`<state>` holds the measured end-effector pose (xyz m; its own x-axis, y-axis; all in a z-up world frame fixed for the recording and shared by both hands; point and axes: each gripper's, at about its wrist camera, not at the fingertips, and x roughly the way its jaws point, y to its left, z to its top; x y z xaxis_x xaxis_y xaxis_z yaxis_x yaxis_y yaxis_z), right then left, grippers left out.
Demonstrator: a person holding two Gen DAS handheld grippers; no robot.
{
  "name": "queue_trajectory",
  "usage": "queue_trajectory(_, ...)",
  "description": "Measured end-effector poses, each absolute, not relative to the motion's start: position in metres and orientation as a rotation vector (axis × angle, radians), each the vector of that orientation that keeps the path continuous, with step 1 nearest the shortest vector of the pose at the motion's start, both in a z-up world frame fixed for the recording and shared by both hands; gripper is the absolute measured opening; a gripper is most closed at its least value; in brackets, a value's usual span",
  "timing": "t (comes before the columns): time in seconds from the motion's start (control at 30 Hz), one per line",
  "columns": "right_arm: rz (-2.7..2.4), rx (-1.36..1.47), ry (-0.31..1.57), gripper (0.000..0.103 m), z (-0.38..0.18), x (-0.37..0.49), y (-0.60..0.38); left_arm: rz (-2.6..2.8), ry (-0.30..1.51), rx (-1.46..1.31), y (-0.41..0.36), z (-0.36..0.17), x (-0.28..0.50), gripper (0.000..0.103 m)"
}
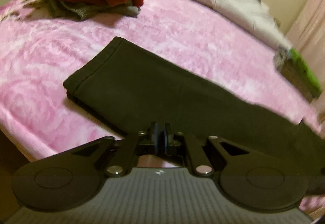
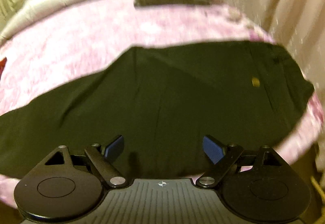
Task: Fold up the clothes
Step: 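Grasp the pant-leg hem with the left tool and lift it toward the waistband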
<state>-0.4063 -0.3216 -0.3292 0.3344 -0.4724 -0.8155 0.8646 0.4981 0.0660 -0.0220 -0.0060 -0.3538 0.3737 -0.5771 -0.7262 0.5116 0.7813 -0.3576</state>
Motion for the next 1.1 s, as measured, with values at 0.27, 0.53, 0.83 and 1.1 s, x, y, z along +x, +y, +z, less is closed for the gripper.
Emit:
queue_trajectory(0.27,-0.910,0.452,0.538,0.087,-0.364,-0.440,-0.292,-0.708,0.960,-0.465,0.042,-0.373,-0.028,0.020)
queue_trajectory(0.53,-0.901,0.320,0.538,0.087,-0.326,-0.428,-0.225,-0.702,0.993,-0.664,0.068,-0.393,-0.023,0.030)
queue_trajectory(0.83,-0.719,0.057,0.632,0.087,-0.341,-0.316,-0.165,-0.710,0.986,-0.733,0.048,-0.403,-0.003,0.036)
queue_trajectory(1.1,-0.629,-0.012,0.648,0.087,-0.382,-0.246,-0.148,-0.714,0.981,-0.740,0.053,-0.409,-0.003,0.027)
